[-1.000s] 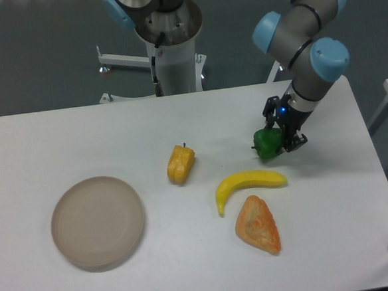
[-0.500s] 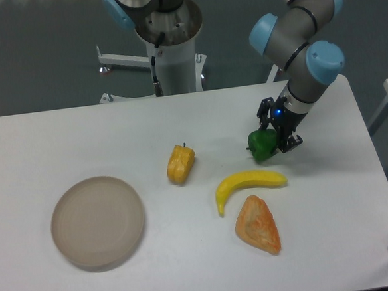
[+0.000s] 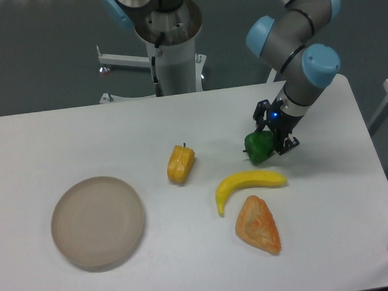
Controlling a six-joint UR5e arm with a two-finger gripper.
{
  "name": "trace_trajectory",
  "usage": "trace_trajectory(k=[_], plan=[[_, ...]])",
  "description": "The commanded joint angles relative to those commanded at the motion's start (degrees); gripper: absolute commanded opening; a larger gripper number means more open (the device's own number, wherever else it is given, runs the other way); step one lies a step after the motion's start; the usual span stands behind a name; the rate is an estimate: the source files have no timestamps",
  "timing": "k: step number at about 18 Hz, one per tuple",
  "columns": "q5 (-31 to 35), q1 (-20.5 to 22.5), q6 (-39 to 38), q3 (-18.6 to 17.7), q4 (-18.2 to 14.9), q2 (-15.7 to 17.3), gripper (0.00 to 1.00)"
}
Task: Place the green pepper on the table
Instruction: 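Lower the green pepper onto the table surface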
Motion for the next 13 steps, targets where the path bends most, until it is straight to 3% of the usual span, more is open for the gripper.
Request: trace_trajectory(k=[9, 11, 13], plan=[[0.18, -0.35, -0.62, 0.09, 0.09, -0.26, 0.46], [0.18, -0.35, -0.62, 0.17, 0.09, -0.26, 0.58], [0.18, -0.35, -0.62, 0.18, 0.18, -0.26, 0.8]])
